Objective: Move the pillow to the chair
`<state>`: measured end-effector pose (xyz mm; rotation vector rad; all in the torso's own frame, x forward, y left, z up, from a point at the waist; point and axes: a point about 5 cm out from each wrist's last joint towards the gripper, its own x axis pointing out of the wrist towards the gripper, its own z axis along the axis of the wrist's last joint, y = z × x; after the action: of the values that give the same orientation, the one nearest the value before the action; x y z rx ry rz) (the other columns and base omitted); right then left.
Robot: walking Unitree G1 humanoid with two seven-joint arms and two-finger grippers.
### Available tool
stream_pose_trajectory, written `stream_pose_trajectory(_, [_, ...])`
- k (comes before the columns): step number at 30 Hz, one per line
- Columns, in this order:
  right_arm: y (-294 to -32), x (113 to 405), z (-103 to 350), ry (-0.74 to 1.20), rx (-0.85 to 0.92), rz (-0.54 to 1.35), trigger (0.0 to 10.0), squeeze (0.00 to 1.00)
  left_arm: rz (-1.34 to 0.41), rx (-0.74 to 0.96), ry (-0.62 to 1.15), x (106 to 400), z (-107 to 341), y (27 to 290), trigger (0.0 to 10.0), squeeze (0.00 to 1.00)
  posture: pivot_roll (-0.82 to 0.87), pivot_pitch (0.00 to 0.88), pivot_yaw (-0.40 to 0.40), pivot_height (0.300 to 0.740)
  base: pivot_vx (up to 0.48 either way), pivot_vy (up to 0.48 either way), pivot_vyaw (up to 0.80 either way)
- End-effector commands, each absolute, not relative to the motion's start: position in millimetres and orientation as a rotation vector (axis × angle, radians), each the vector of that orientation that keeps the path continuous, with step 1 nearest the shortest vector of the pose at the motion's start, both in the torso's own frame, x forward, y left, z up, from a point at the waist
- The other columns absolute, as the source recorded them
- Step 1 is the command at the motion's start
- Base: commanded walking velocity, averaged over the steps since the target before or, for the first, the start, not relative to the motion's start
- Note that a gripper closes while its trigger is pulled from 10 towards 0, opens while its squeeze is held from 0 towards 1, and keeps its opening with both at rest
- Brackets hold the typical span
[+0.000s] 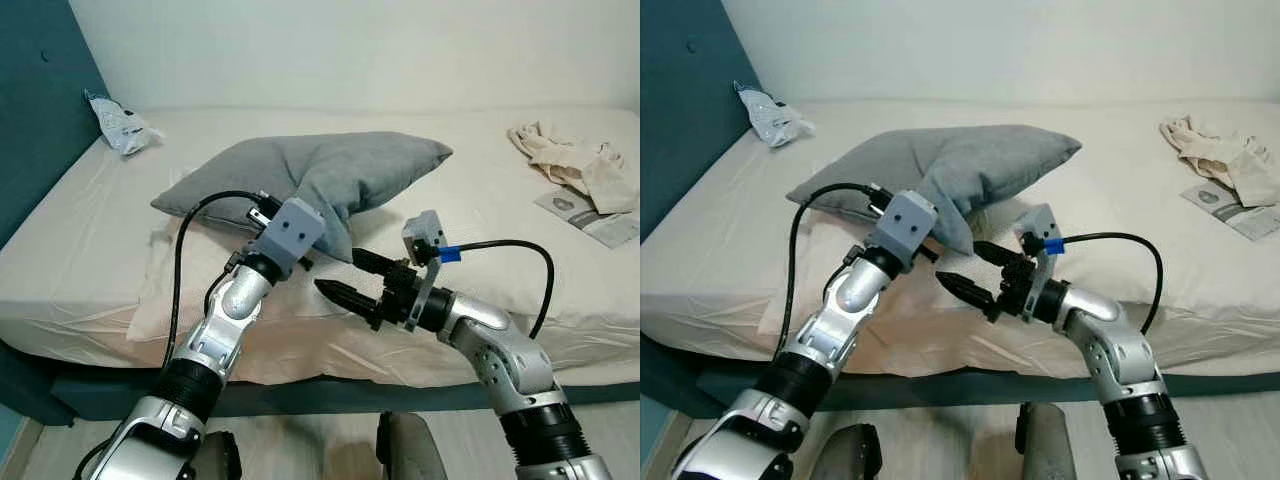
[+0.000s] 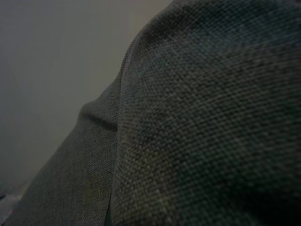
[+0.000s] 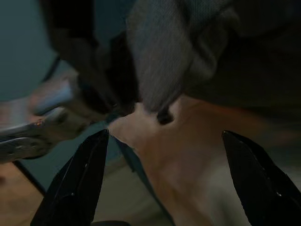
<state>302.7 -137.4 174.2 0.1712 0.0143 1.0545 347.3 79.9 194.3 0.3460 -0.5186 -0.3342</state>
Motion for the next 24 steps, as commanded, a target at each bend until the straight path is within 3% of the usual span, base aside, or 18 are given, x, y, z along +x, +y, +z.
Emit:
stream_pose_trajectory(1, [-146, 299, 183, -0.039, 0.257, 1.056, 10.0, 0.0, -0.235, 0.256, -0.549, 354, 214, 96, 0.0, 0.0, -0.01, 0.085, 0.027, 0.553, 0.0, 0.0, 0.0])
stream_pose_trajectory(9, [-165, 310, 206, -0.183, 0.411, 0.935, 10.0, 0.0, -0.169, 0.026, -0.601, 360, 251, 120, 0.0, 0.0, 0.0, 0.085, 0.03, 0.553, 0.0, 0.0, 0.0])
stream_pose_trajectory(18, [-182, 342, 205, -0.229, 0.335, 0.554, 10.0, 0.0, -0.206, -0.122, -0.64, 361, 285, 136, 0.0, 0.0, 0.0, 0.084, 0.025, 0.553, 0.0, 0.0, 0.0])
stream_pose_trajectory(24, [-190, 349, 213, -0.277, 0.352, 0.45, 10.0, 0.0, -0.224, -0.194, -0.683, 359, 308, 146, 0.0, 0.0, 0.01, 0.084, 0.021, 0.553, 0.0, 0.0, 0.0])
